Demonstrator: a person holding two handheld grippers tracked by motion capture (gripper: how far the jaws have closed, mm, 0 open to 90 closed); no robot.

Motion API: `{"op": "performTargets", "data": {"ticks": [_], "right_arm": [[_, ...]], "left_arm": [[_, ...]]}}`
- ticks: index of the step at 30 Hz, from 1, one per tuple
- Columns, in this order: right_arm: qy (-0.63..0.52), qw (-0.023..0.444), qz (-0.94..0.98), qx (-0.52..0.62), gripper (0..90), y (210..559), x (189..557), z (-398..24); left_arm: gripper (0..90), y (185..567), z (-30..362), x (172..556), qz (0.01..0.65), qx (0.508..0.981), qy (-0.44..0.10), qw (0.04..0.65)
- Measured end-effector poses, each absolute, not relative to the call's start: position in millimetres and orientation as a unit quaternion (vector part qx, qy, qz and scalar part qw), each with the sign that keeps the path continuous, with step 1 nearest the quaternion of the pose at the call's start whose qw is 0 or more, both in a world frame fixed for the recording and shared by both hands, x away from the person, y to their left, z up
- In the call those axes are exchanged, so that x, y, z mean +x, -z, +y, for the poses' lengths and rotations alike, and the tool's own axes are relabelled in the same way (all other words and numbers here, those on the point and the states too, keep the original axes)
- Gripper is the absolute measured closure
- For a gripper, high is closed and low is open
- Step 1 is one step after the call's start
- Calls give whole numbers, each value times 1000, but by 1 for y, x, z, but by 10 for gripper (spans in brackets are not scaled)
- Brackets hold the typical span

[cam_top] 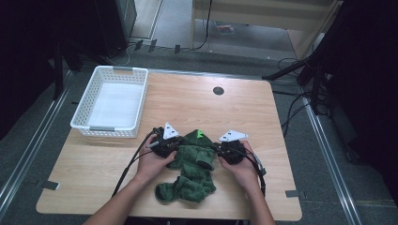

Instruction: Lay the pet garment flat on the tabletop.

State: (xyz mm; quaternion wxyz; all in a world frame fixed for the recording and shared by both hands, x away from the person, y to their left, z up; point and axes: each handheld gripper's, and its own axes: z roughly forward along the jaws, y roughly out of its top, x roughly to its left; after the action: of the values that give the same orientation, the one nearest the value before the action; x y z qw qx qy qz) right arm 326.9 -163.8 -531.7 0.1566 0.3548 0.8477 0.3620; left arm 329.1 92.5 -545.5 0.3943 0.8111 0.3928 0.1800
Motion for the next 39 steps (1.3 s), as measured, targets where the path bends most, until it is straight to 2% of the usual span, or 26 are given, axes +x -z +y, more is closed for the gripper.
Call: {"op": "performTargets", "data": {"ticks": [2,3,4,5,7,9,11,14,16,18,19,20,23,25,28,34,36,39], "right_arm": [[-358,140,856,346,693,533,326,-165],[-356,136,858,345,647,531,324,-167],[-356,136,858,345,647,531,324,-167],[-364,126,854,350,587,525,322,-172],[-378,115,848,352,562,520,322,-176],[-417,80,837,345,519,504,320,-186],[-424,70,839,334,506,495,319,-189],[-435,74,831,339,518,489,319,-189],[-461,84,805,364,593,487,324,-185],[-455,114,796,383,669,490,326,-176],[-455,114,796,383,669,490,326,-176],[-437,166,786,405,685,495,328,-164],[-444,160,773,425,682,503,332,-157],[-428,135,774,445,653,517,340,-152],[-410,117,791,439,636,525,340,-151],[-380,114,810,432,639,532,338,-151],[-369,117,818,426,698,537,338,-150],[-368,119,825,413,807,540,336,-148]], "left_arm": [[780,544,101,332,402,804,-148,413],[764,544,101,332,402,804,-148,413],[764,543,104,332,405,800,-139,420],[746,542,108,332,407,796,-131,429],[726,539,116,332,407,784,-109,456],[691,535,122,331,407,776,-100,472],[687,531,124,333,412,767,-101,482],[685,529,122,340,432,752,-100,488],[684,530,117,349,459,734,-99,490],[713,531,115,352,467,729,-98,490],[713,531,112,354,475,727,-97,487],[718,532,108,355,480,728,-99,480],[721,537,95,355,466,751,-96,458],[715,542,87,350,438,779,-92,440],[683,544,84,347,426,789,-91,432],[625,545,81,345,419,804,-119,404],[613,546,82,345,423,808,-124,392],[724,546,78,343,406,819,-139,382]]}}
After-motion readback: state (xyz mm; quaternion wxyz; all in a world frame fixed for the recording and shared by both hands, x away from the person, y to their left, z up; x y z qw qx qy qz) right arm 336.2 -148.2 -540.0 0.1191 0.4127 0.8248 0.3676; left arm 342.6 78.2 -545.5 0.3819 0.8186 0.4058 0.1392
